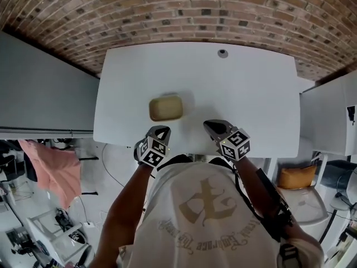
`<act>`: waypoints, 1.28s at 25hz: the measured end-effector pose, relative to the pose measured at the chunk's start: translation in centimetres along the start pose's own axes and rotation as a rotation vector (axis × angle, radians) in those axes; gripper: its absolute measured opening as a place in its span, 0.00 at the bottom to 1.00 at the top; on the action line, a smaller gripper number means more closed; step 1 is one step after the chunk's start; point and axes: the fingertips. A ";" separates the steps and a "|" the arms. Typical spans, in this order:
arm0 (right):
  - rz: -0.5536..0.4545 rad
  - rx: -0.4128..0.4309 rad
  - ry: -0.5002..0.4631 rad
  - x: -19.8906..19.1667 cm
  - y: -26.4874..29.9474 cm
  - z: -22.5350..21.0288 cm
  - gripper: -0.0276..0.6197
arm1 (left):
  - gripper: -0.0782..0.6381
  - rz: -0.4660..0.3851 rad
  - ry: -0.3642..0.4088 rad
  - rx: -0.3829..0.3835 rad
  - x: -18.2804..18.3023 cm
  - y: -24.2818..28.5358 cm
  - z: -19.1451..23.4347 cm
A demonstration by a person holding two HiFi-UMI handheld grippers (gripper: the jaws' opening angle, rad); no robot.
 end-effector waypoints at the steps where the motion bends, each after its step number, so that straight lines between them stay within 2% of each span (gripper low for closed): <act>1: -0.001 -0.001 0.003 0.1 0.2 0.0 0.05 | 0.12 0.021 0.020 -0.001 -0.1 0.2 0.3; 4: -0.002 -0.006 0.011 0.2 0.5 -0.1 0.05 | 0.14 0.091 0.088 0.006 -0.4 1.1 1.1; 8: 0.004 -0.012 0.023 0.1 1.0 -0.4 0.05 | 0.19 0.137 0.149 -0.016 -0.5 2.2 2.0; 12: 0.014 -0.022 0.040 -0.3 1.1 -0.9 0.05 | 0.19 0.214 0.216 -0.035 -1.0 3.2 3.1; 18: 0.016 -0.042 0.066 -0.4 1.0 -1.9 0.05 | 0.19 0.341 0.360 -0.097 -1.7 4.7 3.2; 24: 0.015 -0.060 0.088 -0.2 0.9 -3.1 0.05 | 0.17 0.405 0.406 -0.111 -1.7 5.8 3.4; 32: 0.013 -0.073 0.105 -0.2 0.9 -3.8 0.05 | 0.15 0.445 0.435 -0.132 -1.8 6.7 3.1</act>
Point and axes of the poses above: the fingertips, and each gripper's own axes: y forward along the fingers, z to its left, x out of its top, and after that the axes turned 12 degrees about -x, right-handed
